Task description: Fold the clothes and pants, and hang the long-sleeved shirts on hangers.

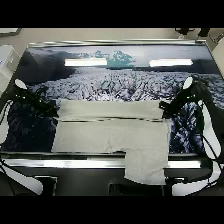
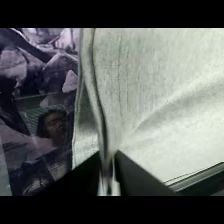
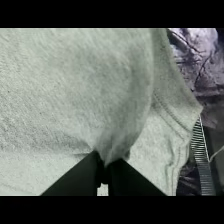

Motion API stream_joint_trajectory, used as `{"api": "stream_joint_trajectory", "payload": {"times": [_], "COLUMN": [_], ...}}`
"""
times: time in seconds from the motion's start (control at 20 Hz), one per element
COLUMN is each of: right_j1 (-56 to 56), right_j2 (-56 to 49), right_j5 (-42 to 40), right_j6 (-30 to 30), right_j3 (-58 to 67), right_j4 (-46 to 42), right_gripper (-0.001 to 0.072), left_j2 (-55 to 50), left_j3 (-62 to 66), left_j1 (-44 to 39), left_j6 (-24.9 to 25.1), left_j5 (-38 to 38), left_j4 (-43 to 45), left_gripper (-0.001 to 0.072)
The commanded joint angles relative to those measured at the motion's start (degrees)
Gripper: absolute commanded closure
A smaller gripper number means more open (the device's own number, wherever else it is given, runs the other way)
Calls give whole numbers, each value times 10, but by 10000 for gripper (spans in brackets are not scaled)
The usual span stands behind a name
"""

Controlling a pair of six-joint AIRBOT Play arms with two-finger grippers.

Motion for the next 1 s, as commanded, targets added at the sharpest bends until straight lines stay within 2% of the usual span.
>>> {"api": "stream_joint_trajectory", "payload": {"times": [0.0, 0.05, 0.15, 0.3, 0.4, 0.6, 0.75, 0.9, 0.95], "right_j1": [-1, -1, -9, -69, -104, -134, -134, -134, -134], "right_j2": [1, 2, 10, 53, 96, 162, 168, 168, 168], "right_j5": [3, 26, 103, 169, 154, 118, 119, 120, 121], "right_j6": [0, -22, -67, -63, -63, -67, -70, -70, -70], "right_j3": [2, 10, 30, -3, -57, -153, -176, -179, -179], "right_j4": [-2, -17, -76, -82, -85, -85, -72, -54, -54], "right_gripper": [372, 216, 191, 139, 136, 138, 141, 147, 147], "left_j2": [1, 2, 18, 76, 130, 204, 208, 208, 208], "left_j3": [-6, -1, 4, -44, -146, -364, -435, -462, -464], "left_j1": [2, 7, 28, 81, 104, 136, 146, 146, 146], "left_j6": [11, 12, 11, -6, 10, 87, 101, 122, 122], "left_j5": [6, -20, -72, -65, -25, 65, 95, 112, 116], "left_j4": [-4, 1, 27, 32, 32, 30, 25, -22, -34], "left_gripper": [231, 110, 112, 135, 134, 134, 134, 136, 208]}}
